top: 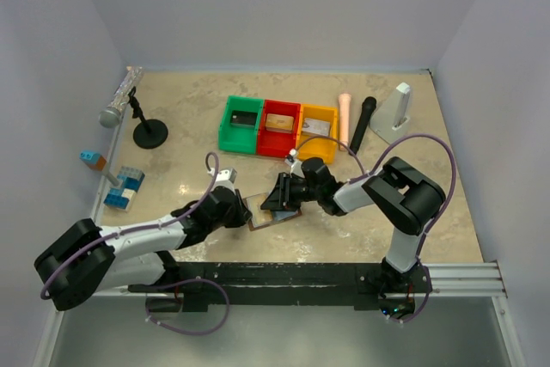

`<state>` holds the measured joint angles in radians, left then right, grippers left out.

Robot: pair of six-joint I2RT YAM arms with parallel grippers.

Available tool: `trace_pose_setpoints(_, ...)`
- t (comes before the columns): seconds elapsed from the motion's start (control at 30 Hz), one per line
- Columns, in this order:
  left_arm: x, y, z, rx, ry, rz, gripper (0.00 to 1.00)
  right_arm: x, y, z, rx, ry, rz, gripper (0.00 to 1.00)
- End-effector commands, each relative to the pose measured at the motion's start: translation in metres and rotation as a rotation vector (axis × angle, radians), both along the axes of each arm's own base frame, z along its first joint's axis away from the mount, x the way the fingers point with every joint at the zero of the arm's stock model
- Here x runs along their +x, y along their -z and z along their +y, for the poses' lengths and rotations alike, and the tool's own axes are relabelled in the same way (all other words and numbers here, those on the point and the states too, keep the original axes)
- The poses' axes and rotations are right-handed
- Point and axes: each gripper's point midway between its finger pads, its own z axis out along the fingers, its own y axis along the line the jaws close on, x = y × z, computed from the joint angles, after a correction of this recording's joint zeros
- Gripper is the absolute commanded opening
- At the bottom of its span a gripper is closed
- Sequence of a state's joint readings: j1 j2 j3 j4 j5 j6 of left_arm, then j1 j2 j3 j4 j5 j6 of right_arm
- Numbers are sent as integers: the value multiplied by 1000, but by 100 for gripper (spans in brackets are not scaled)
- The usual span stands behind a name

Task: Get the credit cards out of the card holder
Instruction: Remove the credit card from the card holder.

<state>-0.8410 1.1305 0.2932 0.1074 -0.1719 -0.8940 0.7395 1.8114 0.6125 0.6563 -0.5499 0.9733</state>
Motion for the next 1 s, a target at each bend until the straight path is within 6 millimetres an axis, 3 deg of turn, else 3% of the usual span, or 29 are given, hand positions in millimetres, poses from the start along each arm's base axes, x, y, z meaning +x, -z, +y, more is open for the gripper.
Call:
trace_pose_setpoints(0.0,7,-3,-8,4,14,-22,15,-4,-15,9,37,-67,-30,38)
trace_pose_setpoints(0.2,5,3,-10,-10,21,-7,8,-9,-18,16,58,-103,-17,39)
trace_pose_setpoints(0.43,3,5,-11,-21,26,-1,8,-13,-18,23,54,-128,-6,38)
trace_pose_setpoints(0.73,1,7,1,6,-16,2,24,-18,-14,12,19,-125,-19,38)
trace_pose_setpoints(0.97,1,9,4,15,-29,8,24,-21,-16,4,-17,-117,-29,38)
